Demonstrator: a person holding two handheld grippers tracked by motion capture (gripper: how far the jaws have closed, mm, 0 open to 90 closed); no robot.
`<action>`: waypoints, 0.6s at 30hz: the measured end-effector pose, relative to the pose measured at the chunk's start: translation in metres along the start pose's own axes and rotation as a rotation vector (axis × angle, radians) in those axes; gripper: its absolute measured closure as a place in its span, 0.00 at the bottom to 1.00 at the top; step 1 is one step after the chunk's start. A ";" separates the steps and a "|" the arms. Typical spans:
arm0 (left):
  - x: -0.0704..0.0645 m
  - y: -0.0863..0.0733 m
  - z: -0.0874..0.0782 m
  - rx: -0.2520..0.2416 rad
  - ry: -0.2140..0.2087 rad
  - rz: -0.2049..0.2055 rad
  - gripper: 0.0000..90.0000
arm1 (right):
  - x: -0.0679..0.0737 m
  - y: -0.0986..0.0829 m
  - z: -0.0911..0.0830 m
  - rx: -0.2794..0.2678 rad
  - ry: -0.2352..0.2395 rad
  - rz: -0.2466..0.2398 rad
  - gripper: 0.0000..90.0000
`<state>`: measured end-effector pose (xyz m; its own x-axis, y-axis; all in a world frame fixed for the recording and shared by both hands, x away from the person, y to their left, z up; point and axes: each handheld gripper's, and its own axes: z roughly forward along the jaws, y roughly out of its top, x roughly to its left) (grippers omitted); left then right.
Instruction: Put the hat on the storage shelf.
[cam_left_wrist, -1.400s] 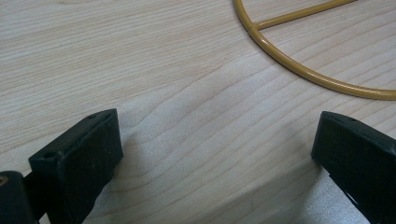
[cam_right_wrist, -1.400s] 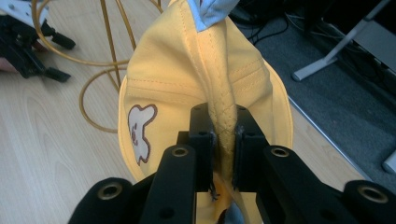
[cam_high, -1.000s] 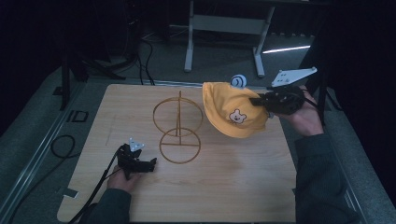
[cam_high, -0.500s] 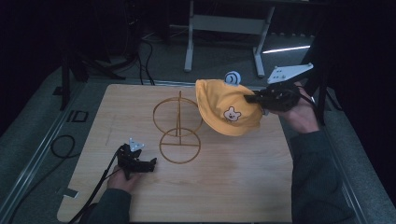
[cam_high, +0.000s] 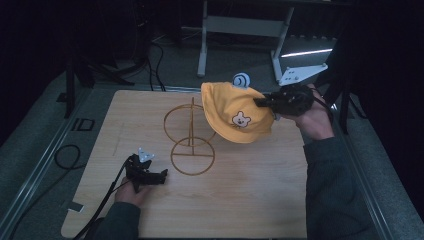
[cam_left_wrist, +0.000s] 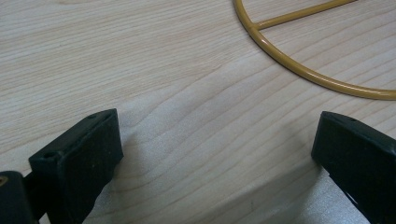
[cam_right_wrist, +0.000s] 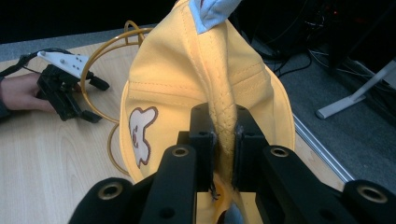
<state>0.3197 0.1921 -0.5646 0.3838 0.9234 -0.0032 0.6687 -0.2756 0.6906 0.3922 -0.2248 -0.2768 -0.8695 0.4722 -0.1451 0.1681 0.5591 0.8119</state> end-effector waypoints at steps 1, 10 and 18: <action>0.000 0.000 0.000 0.000 0.000 0.000 0.02 | 0.000 0.000 0.000 0.000 0.000 0.000 0.90; 0.000 0.000 0.000 0.001 0.001 0.001 0.02 | 0.002 0.008 0.004 -0.032 0.016 -0.001 0.90; 0.000 0.000 0.000 0.000 0.001 0.000 0.02 | 0.004 0.013 0.005 -0.068 0.040 0.005 0.90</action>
<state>0.3197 0.1920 -0.5646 0.3836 0.9235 -0.0026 0.6686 -0.2758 0.6906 0.3928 -0.2124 -0.2696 -0.8866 0.4467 -0.1197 0.1418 0.5090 0.8490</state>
